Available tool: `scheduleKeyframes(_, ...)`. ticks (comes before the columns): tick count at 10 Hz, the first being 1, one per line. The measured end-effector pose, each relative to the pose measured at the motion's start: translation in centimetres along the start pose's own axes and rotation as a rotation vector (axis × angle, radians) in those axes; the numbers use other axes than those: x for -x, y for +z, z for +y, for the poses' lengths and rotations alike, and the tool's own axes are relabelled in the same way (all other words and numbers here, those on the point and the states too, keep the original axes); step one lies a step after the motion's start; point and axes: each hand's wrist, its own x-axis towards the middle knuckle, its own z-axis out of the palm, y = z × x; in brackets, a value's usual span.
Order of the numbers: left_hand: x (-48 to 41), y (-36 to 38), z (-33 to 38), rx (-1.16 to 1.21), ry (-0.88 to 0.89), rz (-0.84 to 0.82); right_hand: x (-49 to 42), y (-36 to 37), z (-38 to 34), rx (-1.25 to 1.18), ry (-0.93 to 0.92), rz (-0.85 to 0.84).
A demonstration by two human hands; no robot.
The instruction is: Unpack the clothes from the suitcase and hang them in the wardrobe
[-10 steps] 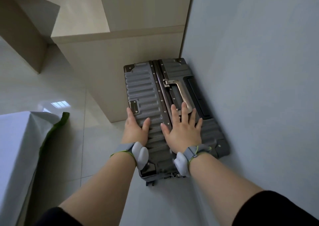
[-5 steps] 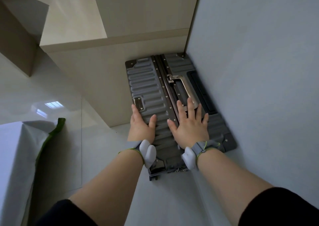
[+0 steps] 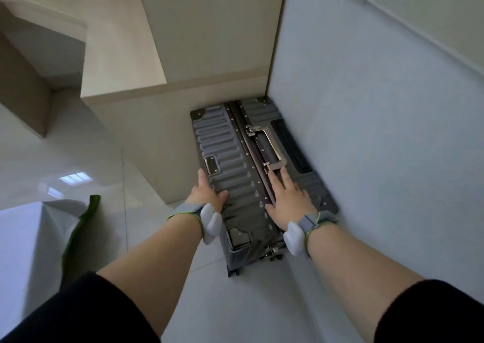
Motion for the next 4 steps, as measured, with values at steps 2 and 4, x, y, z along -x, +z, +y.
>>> scheduleKeyframes(2, 9.4, -1.7, -1.7, -0.015, 0.053, 0.003, 8.3, -2.5, -0.4, -0.129, -0.024, -0.084)
scheduleKeyframes(4, 22.6, -7.4, -0.8, 0.061, 0.286, 0.166, 17.6, -9.5, -3.7, -0.206, -0.214, 0.046)
